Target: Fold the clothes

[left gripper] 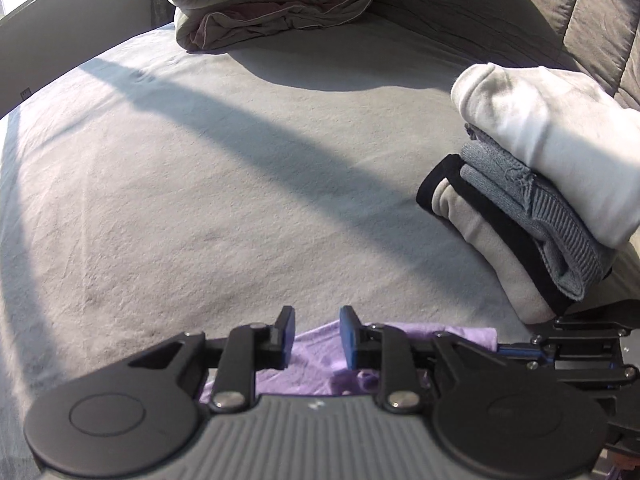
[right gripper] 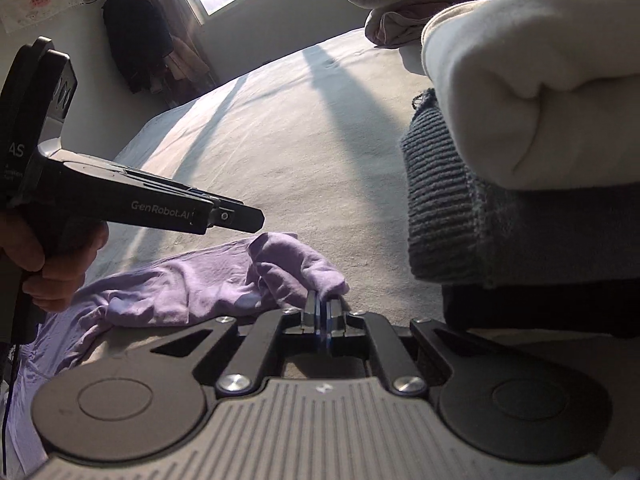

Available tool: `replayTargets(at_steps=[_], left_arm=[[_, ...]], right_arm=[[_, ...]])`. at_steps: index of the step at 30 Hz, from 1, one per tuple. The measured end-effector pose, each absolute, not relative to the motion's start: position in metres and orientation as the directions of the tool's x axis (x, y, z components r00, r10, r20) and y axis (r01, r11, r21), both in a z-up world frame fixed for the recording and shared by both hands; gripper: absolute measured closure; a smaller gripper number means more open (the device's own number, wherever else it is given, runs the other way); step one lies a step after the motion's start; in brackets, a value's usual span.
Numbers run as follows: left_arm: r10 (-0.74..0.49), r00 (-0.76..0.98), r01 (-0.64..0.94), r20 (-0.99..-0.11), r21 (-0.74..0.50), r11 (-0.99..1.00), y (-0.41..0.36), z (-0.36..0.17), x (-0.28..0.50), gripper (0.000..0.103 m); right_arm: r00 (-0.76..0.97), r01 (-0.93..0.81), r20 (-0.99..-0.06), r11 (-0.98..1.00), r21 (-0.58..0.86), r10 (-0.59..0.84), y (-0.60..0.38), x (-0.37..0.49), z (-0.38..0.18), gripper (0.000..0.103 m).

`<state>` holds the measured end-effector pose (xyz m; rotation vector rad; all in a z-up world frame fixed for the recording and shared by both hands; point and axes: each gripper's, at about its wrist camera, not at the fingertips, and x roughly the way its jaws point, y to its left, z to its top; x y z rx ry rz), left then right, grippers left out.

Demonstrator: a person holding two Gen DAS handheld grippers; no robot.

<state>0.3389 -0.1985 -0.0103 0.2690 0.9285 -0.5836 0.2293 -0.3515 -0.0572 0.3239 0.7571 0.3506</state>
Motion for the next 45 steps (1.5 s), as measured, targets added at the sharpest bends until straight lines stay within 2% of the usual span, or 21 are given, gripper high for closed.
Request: replayTargets(at_steps=[2, 3, 4, 6, 7, 8, 9, 10, 15, 21, 24, 29, 34, 36, 38, 39, 40, 45], left_arm=[[-0.395, 0.42, 0.609, -0.817, -0.068, 0.79, -0.204, -0.011, 0.343, 0.064], [-0.405, 0.39, 0.626, -0.827, -0.085, 0.775, -0.207, -0.013, 0.344, 0.054], [-0.408, 0.355, 0.642, -0.841, -0.098, 0.761, -0.213, -0.018, 0.345, 0.052], [-0.4, 0.314, 0.666, -0.861, -0.101, 0.739, -0.22, -0.024, 0.344, 0.053], [-0.393, 0.307, 0.676, -0.867, -0.092, 0.731, -0.223, -0.026, 0.341, 0.06], [-0.385, 0.301, 0.685, -0.873, -0.083, 0.724, -0.224, -0.028, 0.339, 0.081], [-0.378, 0.296, 0.692, -0.877, -0.076, 0.718, -0.225, -0.029, 0.337, 0.093], [-0.374, 0.295, 0.698, -0.879, -0.069, 0.712, -0.226, -0.03, 0.335, 0.099], [-0.416, 0.403, 0.707, -0.815, -0.011, 0.707, -0.23, -0.012, 0.325, 0.1], [-0.483, 0.482, 0.678, -0.731, -0.038, 0.734, -0.236, -0.013, 0.33, 0.1], [-0.506, 0.505, 0.668, -0.699, -0.054, 0.742, -0.24, -0.021, 0.332, 0.1], [-0.538, 0.542, 0.651, -0.646, -0.082, 0.755, -0.246, -0.035, 0.337, 0.1], [-0.52, 0.551, 0.597, -0.652, -0.127, 0.792, -0.246, -0.052, 0.34, 0.099], [-0.494, 0.57, 0.566, -0.656, -0.123, 0.815, -0.243, -0.05, 0.339, 0.098], [-0.485, 0.588, 0.532, -0.647, -0.143, 0.835, -0.233, -0.042, 0.336, 0.081], [-0.481, 0.605, 0.511, -0.635, -0.154, 0.846, -0.224, -0.035, 0.332, 0.076], [-0.475, 0.621, 0.49, -0.623, -0.165, 0.856, -0.216, -0.028, 0.328, 0.07], [-0.412, 0.711, 0.396, -0.57, -0.159, 0.904, -0.168, 0.008, 0.292, 0.051]], right_arm=[[0.669, -0.207, -0.603, 0.888, 0.41, 0.435, -0.351, 0.232, -0.056, 0.099], [0.666, -0.215, -0.601, 0.885, 0.412, 0.442, -0.35, 0.234, -0.056, 0.099], [0.663, -0.223, -0.599, 0.883, 0.414, 0.448, -0.35, 0.235, -0.055, 0.099], [0.655, -0.235, -0.605, 0.882, 0.407, 0.454, -0.347, 0.236, -0.055, 0.099], [0.65, -0.241, -0.608, 0.883, 0.404, 0.456, -0.346, 0.236, -0.055, 0.099], [0.648, -0.242, -0.612, 0.884, 0.399, 0.453, -0.345, 0.236, -0.056, 0.099], [0.649, -0.24, -0.613, 0.886, 0.397, 0.45, -0.345, 0.236, -0.056, 0.099], [0.651, -0.238, -0.614, 0.888, 0.395, 0.447, -0.345, 0.236, -0.055, 0.099], [0.707, -0.2, -0.577, 0.898, 0.391, 0.408, -0.35, 0.231, -0.043, 0.099], [0.843, -0.088, -0.474, 0.936, 0.342, 0.253, -0.363, 0.211, -0.012, 0.099], [0.86, -0.034, -0.473, 0.947, 0.32, 0.19, -0.364, 0.213, -0.015, 0.099], [0.822, -0.006, -0.55, 0.968, 0.249, 0.147, -0.359, 0.23, -0.036, 0.1], [0.8, -0.023, -0.582, 0.977, 0.213, 0.146, -0.356, 0.232, -0.038, 0.101], [0.796, -0.027, -0.588, 0.979, 0.203, 0.144, -0.355, 0.232, -0.038, 0.1], [0.797, -0.026, -0.586, 0.979, 0.204, 0.143, -0.355, 0.231, -0.035, 0.098], [0.8, -0.03, -0.582, 0.977, 0.209, 0.149, -0.355, 0.231, -0.034, 0.095], [0.8, -0.036, -0.579, 0.976, 0.215, 0.157, -0.355, 0.23, -0.033, 0.09], [0.799, -0.064, -0.575, 0.975, 0.211, 0.177, -0.346, 0.228, -0.027, 0.089]])
